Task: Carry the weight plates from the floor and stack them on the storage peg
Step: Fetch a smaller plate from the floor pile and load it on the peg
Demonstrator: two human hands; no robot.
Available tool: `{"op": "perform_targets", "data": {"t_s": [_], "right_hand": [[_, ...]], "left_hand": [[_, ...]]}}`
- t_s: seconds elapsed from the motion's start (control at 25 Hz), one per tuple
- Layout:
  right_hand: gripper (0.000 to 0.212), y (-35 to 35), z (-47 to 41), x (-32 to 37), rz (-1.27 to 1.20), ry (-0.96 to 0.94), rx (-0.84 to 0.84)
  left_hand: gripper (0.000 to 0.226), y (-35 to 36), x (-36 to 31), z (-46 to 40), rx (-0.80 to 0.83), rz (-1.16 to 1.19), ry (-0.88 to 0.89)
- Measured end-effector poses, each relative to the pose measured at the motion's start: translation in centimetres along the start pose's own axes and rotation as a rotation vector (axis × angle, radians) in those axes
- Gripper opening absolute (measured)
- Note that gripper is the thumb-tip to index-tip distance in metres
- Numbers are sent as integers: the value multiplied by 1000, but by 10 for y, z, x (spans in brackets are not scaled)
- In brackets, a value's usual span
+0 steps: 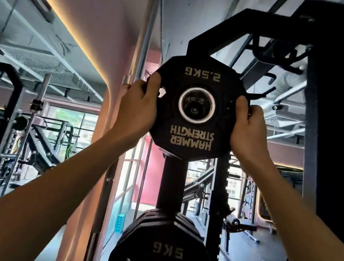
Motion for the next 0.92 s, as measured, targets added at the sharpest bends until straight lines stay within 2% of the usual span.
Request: {"op": "perform_targets", "data": {"t_s": [0.28, 0.48, 0.56, 0.64, 0.68, 0.76, 0.84, 0.92], "right_hand": [[43, 14, -30, -26, 106, -36, -33], [55, 30, -45, -49, 289, 84, 18], [56, 26, -44, -49, 453, 66, -51], [56, 17, -38, -37, 663, 1, -165], [55, 14, -35, -30, 726, -37, -204], [50, 12, -32, -27, 745, -77, -212], [47, 12, -32, -35, 651, -46, -180], [48, 14, -37, -45, 537, 2, -147]], "left_hand": [[57, 29, 41, -17, 69, -105, 86], [60, 42, 61, -18, 188, -213, 17], [58, 38, 56, -17, 193, -389, 34], [49, 27, 38, -15, 126, -648, 175], [44, 22, 27, -13, 74, -695, 249], [42, 21, 19, -8, 52, -683, 287], [41, 30, 32, -6, 108, -628, 198], [35, 35, 45, -5, 95, -513, 114]]}}
Point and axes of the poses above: each hand's wrist, its own z-axis away from the middle knuckle, its own y-axis out of the palm, x = y × z, the point moved 9 cm from there along -z, towards the middle knuckle, and after that the axes turned 14 degrees about y, right-handed, at the moved point
